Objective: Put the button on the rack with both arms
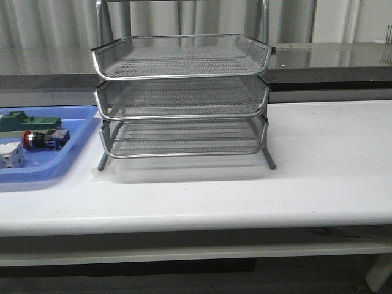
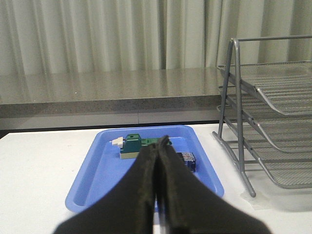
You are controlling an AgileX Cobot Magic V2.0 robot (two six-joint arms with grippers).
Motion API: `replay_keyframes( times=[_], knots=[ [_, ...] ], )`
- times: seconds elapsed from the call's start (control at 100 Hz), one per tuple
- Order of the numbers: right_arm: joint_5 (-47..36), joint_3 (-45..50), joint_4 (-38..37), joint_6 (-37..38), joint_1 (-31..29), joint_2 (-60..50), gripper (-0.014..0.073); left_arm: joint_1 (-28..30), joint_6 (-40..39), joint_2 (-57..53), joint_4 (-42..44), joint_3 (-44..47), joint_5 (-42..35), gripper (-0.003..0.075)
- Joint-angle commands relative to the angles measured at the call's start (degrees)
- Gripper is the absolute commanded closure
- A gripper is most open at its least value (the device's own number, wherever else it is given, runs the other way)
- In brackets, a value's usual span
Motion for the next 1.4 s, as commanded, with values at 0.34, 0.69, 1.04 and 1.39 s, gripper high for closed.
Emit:
replay_keyframes(
  times=[0.34, 0.69, 1.04, 1.39],
  knots=[
    [-4.92, -1.14, 0.13, -0.54, -0.34, -1.19, 0.0663, -0.43, -0.73, -1.84, -0.43, 3.18, -4.71, 0.0741],
    [-5.19, -1.14, 0.13, -0.54, -0.34, -1.19, 0.0663, -0.43, -0.73, -1.84, -0.43, 3.18, -4.71, 0.0741],
    [-11.82, -2.47, 0.13, -0.54, -0.34, -1.19, 0.0663, -0.43, -0.73, -1.84, -0.43, 3.18, -4.71, 0.0741],
    [5.55, -19.92, 1.13, 0.02, -0.34, 9.53, 0.0663, -0.43, -0.73, -1.84, -0.43, 3.18, -4.71, 0.0741]
  ],
)
